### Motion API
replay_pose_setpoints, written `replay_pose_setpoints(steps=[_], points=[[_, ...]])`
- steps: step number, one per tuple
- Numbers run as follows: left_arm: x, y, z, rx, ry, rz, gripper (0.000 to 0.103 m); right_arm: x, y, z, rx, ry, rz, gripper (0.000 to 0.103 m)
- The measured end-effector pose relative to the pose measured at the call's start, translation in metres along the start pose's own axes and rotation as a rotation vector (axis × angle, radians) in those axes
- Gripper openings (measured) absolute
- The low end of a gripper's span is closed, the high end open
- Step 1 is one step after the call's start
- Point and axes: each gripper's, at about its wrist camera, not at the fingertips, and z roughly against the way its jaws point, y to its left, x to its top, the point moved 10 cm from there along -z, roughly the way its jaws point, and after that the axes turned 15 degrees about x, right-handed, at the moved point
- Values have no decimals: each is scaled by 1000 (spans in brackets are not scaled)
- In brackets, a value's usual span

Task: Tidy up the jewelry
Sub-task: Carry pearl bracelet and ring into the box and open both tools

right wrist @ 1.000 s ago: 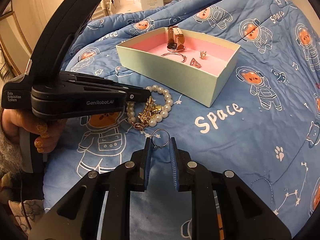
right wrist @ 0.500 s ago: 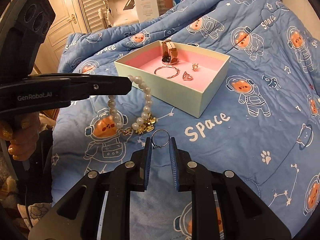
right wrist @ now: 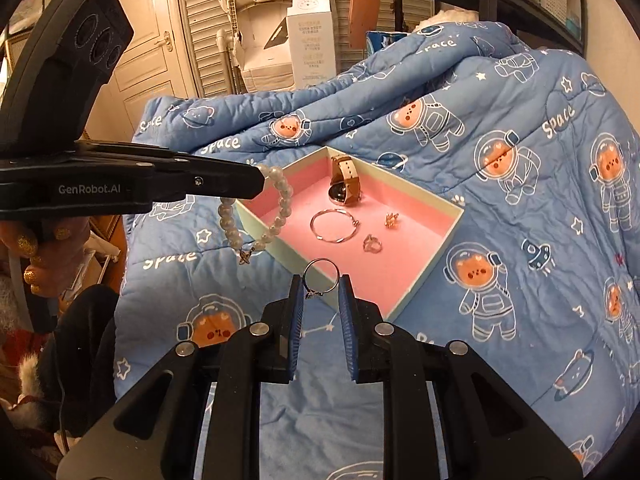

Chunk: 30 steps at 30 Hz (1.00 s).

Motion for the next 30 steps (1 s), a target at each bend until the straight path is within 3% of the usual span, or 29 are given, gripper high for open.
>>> replay_pose_setpoints(steps=[7, 17, 30], points=[[28, 13, -32, 44, 48, -15, 9, 21, -30, -27, -7, 78, -31, 19], [21, 13, -84, -25, 198, 76, 9, 12, -46, -62, -13, 217, -8, 19], [-4, 51, -110, 142, 273, 5, 9, -2, -50, -92, 6, 414, 61, 19]])
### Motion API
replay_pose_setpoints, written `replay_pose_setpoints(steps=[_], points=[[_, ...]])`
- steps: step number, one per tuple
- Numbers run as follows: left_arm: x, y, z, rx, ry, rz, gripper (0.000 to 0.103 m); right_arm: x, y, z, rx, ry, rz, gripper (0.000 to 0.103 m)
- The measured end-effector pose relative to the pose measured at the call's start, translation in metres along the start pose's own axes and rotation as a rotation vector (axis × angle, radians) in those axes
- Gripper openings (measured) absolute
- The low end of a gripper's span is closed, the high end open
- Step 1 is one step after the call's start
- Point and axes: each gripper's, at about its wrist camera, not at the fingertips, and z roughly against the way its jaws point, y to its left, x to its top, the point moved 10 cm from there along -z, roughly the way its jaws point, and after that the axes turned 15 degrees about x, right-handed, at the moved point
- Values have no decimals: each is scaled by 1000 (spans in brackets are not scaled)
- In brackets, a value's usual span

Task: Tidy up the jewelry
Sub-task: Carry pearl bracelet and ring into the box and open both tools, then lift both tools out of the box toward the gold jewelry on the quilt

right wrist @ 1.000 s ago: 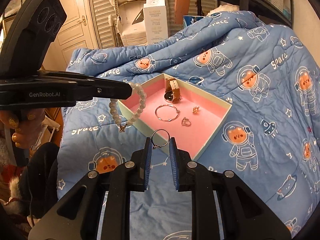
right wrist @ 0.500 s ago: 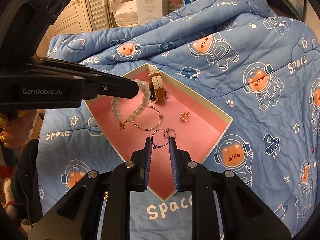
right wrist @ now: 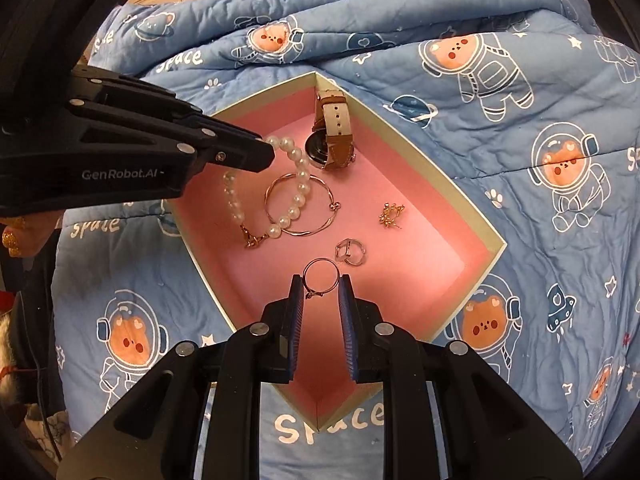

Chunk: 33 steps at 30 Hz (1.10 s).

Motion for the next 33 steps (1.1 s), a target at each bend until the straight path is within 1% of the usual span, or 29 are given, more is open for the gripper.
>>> replay_pose_setpoints(steps=[5, 9, 12, 17, 18, 20, 22, 24, 25, 26, 27, 29, 31, 33], points=[[-7, 6, -6, 51, 16, -42, 9, -1, 3, -13, 11, 81, 22, 19], [-11, 7, -11, 61, 31, -59, 9, 0, 0, -20, 15, 126, 13, 19], [-11, 8, -13, 68, 25, -64, 9, 3, 0, -29, 22, 168, 16, 19], [-10, 9, -12, 79, 9, -66, 11, 9, -2, -36, 16, 189, 19, 19], [-9, 10, -12, 80, 6, -63, 13, 9, -3, -37, 19, 192, 14, 19], [-8, 11, -9, 67, 0, -45, 31, 11, -5, -40, 28, 194, 0, 19], [-5, 13, -3, 51, -17, -17, 38, 11, -8, -40, 30, 195, -9, 19], [-2, 14, 4, 30, -30, 4, 40, 11, -10, -40, 36, 190, -18, 21], [-1, 14, 7, 23, -36, 12, 42, 11, -12, -40, 38, 180, -25, 28], [0, 15, 11, 16, -45, 20, 44, 12, -13, -38, 45, 167, -35, 33], [1, 16, 15, 9, -56, 26, 45, 13, -16, -36, 46, 151, -44, 44], [2, 18, 22, 4, -78, 39, 52, 16, -17, -30, 54, 118, -57, 46], [1, 23, 30, 3, -102, 58, 55, 19, -17, -23, 69, 76, -69, 46], [0, 30, 37, 3, -127, 89, 62, 22, -13, -13, 94, 13, -88, 46]])
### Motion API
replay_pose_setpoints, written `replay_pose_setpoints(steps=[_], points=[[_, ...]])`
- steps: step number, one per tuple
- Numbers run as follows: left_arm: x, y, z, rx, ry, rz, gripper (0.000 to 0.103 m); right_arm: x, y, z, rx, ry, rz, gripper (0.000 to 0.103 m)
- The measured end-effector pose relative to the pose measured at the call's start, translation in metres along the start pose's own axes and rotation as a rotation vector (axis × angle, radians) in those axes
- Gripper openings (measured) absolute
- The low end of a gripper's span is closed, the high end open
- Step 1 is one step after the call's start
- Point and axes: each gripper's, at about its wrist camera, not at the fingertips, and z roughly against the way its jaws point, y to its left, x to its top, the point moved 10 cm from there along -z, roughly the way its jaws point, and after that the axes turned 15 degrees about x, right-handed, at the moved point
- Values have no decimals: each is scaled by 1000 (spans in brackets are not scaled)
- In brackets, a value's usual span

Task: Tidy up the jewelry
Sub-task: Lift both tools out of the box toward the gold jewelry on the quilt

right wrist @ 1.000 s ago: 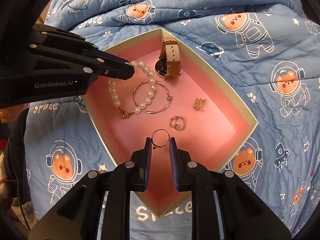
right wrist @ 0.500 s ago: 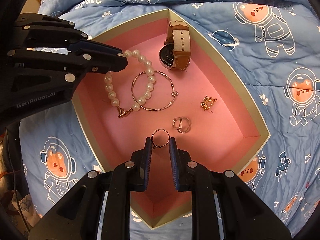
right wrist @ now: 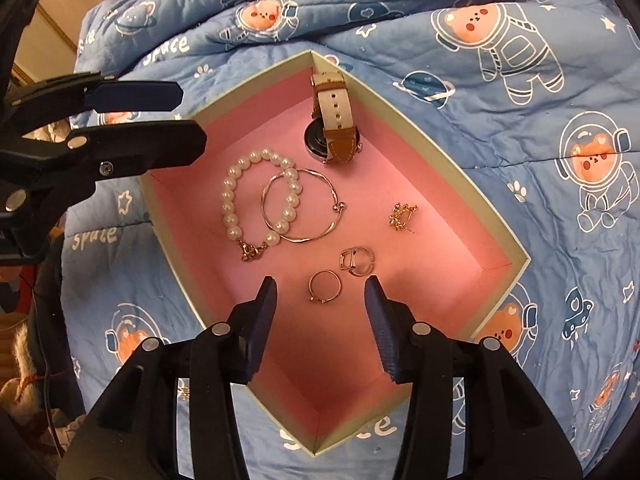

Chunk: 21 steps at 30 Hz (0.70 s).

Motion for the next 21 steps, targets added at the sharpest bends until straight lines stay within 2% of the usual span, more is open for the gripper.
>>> replay_pose_setpoints(steps=[5, 9, 16, 21], points=[[-10, 15, 21, -13, -59, 76, 77, -2, 28, 33, 22, -187, 16, 46], [-32, 18, 32, 32, -101, 45, 83, -25, 53, 53, 30, -283, 43, 46], [-75, 21, 40, 42, -113, 51, 87, -62, 74, 55, -15, -335, 52, 46], [-103, 10, 44, 59, -133, 11, 87, -88, 81, 42, 1, -346, 15, 46]])
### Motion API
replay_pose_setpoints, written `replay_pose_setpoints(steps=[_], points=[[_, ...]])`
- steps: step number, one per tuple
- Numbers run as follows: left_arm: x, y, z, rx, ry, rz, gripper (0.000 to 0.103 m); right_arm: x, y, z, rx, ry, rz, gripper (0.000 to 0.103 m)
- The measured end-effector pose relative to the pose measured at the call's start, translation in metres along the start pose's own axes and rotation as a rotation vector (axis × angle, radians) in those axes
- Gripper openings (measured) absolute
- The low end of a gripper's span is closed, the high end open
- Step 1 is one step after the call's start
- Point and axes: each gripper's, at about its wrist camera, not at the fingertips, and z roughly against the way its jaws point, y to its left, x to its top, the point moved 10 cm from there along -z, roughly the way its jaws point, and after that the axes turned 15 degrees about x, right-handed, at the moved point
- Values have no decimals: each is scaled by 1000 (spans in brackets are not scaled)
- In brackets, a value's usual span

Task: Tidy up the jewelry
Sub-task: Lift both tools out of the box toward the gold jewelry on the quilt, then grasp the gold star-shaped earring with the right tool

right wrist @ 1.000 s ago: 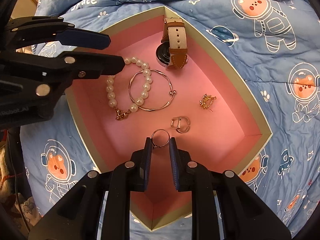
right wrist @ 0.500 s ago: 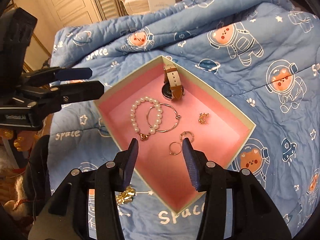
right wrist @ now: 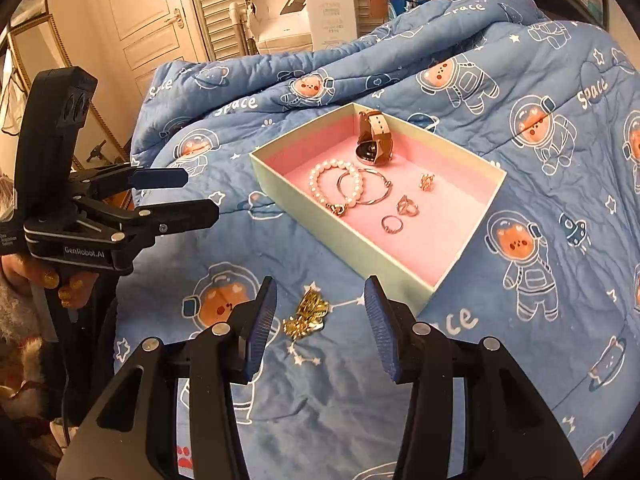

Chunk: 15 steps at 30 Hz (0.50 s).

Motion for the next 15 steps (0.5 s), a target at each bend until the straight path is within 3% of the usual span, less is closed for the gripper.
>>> replay_pose_setpoints(steps=[5, 8, 15], points=[[-26, -14, 5, 10, 6, -52, 87, -25, -1, -7, -11, -6, -51, 46], [-36, -13, 7, 16, 7, -45, 87, -35, 7, -11, -2, -1, -39, 36], [-54, -8, 7, 47, 21, -45, 86, -37, 11, -26, -26, -15, -21, 31]])
